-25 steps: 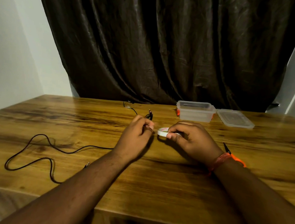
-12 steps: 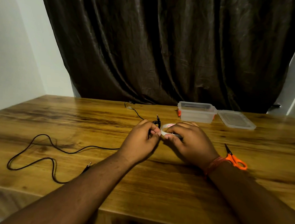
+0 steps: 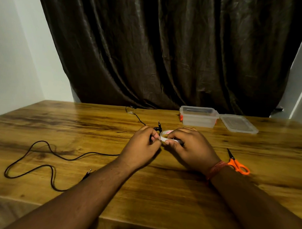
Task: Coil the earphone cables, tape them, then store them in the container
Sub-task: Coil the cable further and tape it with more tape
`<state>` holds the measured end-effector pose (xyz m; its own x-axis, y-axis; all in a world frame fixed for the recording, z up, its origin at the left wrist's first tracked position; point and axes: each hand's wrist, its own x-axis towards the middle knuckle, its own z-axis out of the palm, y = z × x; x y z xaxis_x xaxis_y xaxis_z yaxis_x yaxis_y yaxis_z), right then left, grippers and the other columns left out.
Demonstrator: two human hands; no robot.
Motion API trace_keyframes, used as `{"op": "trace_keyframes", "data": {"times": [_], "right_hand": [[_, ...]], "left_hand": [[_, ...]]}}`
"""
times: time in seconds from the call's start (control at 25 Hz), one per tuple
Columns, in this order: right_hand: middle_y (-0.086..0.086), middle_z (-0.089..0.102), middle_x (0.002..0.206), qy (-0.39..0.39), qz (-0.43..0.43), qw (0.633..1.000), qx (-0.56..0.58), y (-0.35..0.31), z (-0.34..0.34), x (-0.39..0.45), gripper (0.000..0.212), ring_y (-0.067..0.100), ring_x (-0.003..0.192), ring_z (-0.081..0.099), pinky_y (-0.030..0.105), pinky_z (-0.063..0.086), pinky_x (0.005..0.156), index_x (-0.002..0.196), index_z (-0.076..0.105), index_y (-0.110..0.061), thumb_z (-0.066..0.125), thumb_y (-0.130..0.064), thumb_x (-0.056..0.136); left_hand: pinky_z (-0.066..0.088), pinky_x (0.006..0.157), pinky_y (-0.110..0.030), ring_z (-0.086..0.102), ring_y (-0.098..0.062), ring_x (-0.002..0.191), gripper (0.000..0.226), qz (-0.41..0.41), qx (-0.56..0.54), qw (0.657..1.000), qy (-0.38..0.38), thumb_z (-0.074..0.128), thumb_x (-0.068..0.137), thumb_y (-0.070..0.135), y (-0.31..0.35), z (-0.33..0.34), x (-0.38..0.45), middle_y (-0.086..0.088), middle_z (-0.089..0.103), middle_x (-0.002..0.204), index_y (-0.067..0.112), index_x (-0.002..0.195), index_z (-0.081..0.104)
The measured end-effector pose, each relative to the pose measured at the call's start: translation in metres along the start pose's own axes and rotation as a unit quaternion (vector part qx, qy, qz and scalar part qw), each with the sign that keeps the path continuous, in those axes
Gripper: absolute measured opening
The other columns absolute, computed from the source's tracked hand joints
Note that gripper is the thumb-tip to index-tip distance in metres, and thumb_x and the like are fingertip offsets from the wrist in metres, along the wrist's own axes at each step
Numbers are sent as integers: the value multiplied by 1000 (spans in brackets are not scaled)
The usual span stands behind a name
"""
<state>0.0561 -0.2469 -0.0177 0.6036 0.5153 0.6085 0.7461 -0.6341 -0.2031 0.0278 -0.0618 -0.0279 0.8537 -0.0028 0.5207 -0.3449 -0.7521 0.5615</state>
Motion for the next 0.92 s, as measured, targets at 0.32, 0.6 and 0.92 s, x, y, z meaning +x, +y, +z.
{"op": "trace_keyframes", "data": {"times": [0.32,0.6,0.92], "right_hand": [[-18,59,90,14,24,998,58,3,-4,-1,19,8,88,54,31,41,77,94,66,-26,53,-39,91],[-14,61,91,6,43,995,86,7,-5,-1,7,12,88,55,35,46,77,94,66,-24,60,-28,94],[-17,60,88,2,56,995,84,12,-4,-1,5,9,86,54,34,46,75,93,64,-29,60,-30,94]], "left_hand": [[44,69,-20,52,-6,82,9,-37,-19,998,37,57,91,17,-9,-1,7,7,53,93,23,85,57],[59,65,-33,59,-11,87,9,-35,-100,994,5,56,97,23,-11,-1,6,11,54,101,25,94,64],[52,55,-26,56,-12,66,16,-89,-226,969,-40,52,100,19,-1,-6,0,-5,57,103,21,91,65]]}}
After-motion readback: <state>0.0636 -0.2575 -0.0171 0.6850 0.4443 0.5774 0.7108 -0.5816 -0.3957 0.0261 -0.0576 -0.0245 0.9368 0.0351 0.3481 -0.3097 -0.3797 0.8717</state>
